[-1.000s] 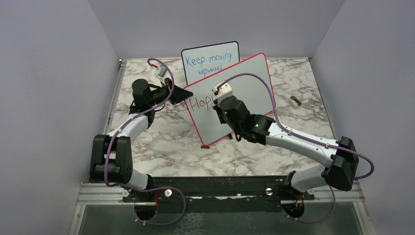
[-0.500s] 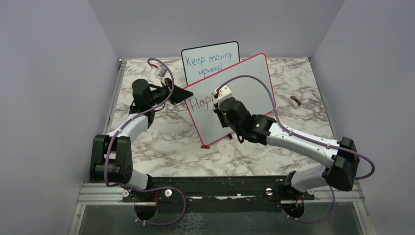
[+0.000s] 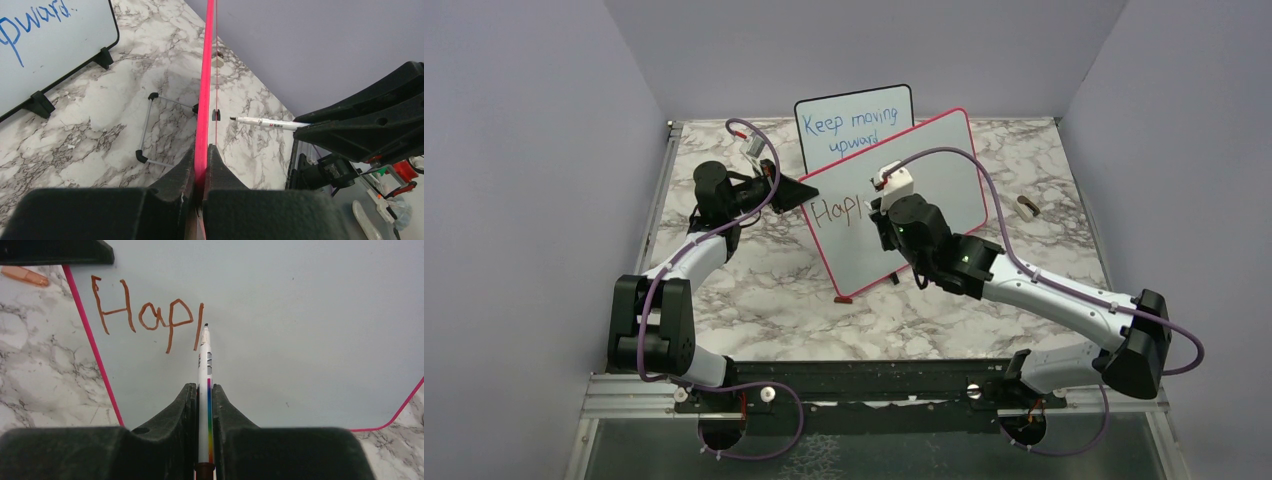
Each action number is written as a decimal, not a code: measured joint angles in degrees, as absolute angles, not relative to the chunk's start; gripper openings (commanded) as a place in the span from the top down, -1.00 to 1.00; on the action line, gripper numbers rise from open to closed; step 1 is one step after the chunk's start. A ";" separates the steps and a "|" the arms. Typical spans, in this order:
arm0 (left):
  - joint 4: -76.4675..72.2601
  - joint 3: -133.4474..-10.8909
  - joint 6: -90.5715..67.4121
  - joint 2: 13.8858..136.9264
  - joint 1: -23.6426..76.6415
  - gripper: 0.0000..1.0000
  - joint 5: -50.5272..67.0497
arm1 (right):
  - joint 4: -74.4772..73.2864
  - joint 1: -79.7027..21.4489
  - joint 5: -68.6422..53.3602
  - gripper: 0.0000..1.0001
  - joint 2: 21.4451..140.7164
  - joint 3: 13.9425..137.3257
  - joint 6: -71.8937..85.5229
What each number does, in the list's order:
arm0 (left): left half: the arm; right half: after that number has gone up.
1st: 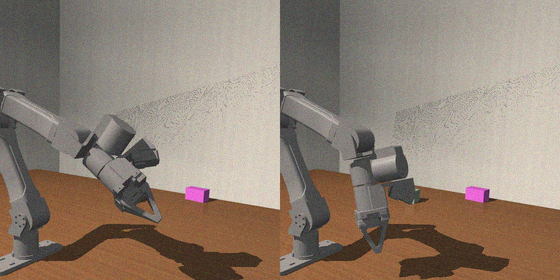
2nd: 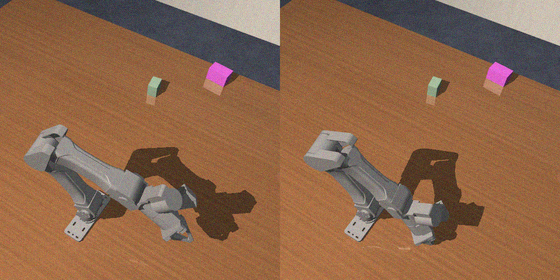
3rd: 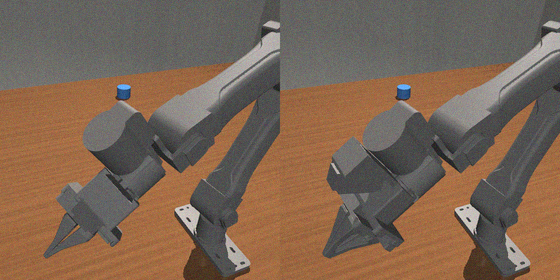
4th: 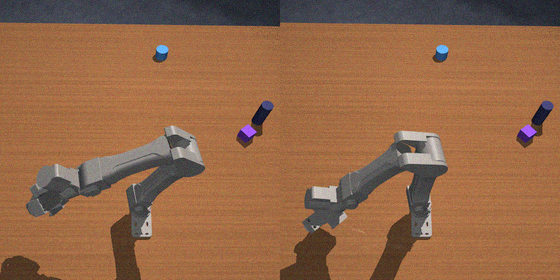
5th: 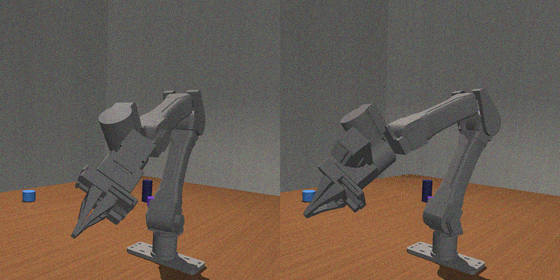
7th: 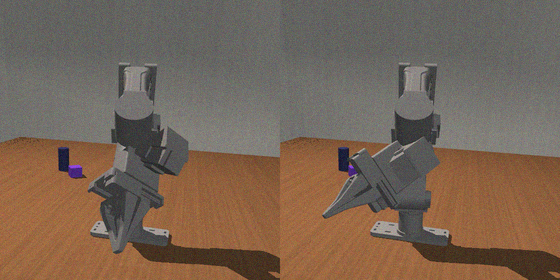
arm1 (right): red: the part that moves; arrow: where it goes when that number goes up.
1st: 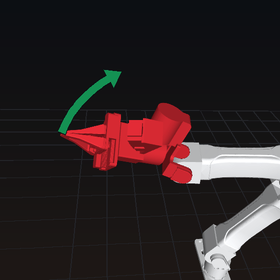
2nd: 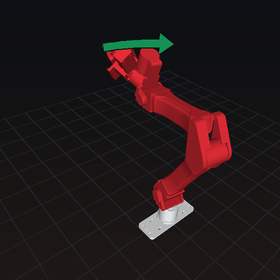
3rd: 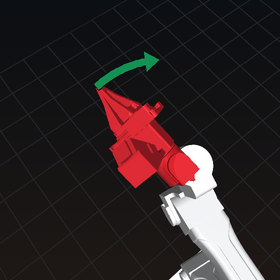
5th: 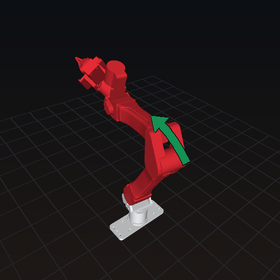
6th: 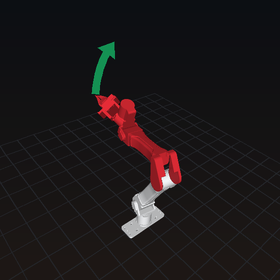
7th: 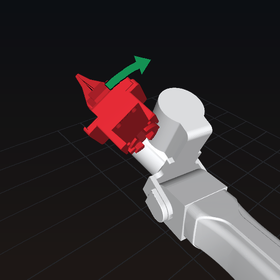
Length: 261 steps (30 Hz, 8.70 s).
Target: Write a sentence on the whiteboard
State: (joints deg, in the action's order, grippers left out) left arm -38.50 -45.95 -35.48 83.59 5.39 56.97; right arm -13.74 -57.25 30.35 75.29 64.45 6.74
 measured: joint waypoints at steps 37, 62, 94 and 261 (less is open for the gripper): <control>-38.44 -45.95 -35.51 83.59 5.37 1.00 56.97 | -6.46 -55.90 31.03 0.98 79.55 64.55 2.96; -38.44 -46.02 -35.53 83.68 5.37 1.00 56.97 | -7.84 -54.63 31.77 0.98 78.35 63.33 5.56; -38.37 -46.02 -35.53 83.68 5.37 1.00 56.97 | -10.22 -54.63 25.36 0.98 77.95 63.37 6.61; -37.82 -46.28 -35.09 83.70 5.37 1.00 56.97 | -3.77 -50.52 26.17 0.98 72.88 58.02 3.40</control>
